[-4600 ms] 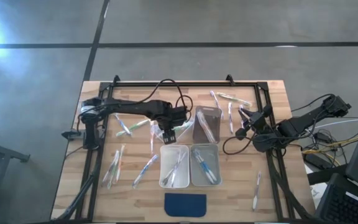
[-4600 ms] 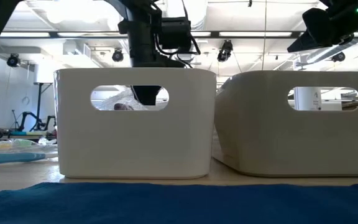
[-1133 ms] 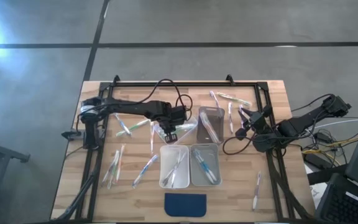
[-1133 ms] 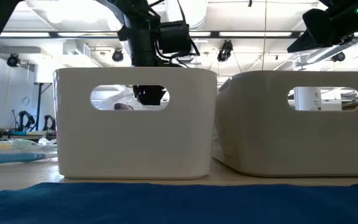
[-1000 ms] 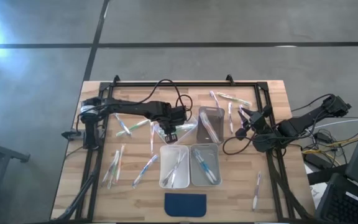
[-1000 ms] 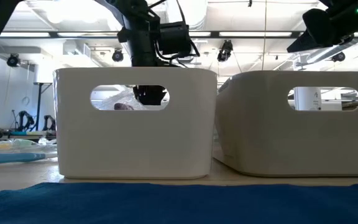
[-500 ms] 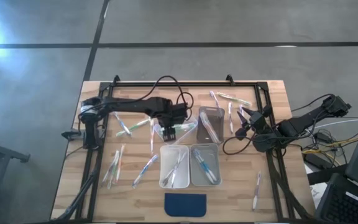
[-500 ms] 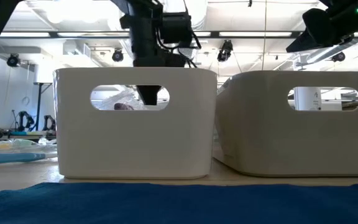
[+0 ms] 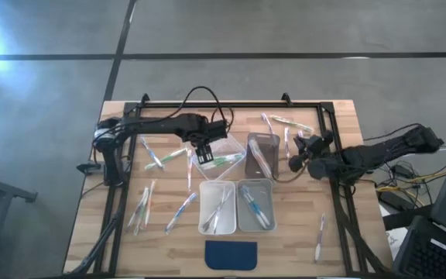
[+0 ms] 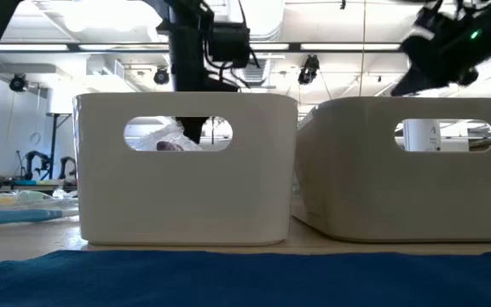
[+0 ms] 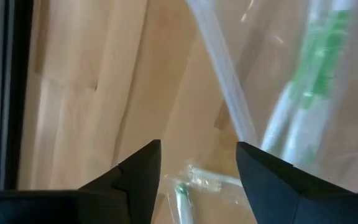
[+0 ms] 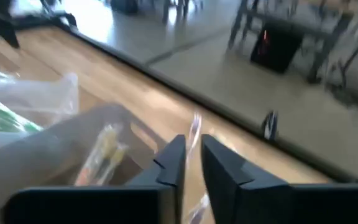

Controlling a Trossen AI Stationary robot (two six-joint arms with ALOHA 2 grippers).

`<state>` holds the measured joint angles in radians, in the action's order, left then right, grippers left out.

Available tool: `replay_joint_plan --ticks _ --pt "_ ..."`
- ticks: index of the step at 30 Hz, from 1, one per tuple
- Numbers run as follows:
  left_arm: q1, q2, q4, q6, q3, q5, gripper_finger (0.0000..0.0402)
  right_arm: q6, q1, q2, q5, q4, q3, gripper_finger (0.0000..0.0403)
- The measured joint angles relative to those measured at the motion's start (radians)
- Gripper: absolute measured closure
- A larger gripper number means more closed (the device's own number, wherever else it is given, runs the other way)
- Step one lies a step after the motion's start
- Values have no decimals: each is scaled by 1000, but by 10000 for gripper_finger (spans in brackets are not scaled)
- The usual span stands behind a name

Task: Pick & Place Toothbrushes
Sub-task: Adjust the bins

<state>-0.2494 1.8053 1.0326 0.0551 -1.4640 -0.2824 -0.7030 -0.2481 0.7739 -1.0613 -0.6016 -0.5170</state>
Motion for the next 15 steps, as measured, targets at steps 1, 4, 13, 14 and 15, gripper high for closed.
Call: replay_joint_plan --ticks 1,4,13,14,15 --pt "-13 0 -9 1 9 11 190 8 44 4 34 14 7 384" --pt "-51 -7 -22 6 32 20 190 23 171 13 137 46 18 391" --pt "-151 -97 -104 66 122 20 191 183 494 79 503 187 20 395" --pt "-163 -108 -111 81 135 20 191 194 523 95 528 198 20 395" --pt "-174 -116 -114 97 148 20 191 204 550 112 545 200 20 395"
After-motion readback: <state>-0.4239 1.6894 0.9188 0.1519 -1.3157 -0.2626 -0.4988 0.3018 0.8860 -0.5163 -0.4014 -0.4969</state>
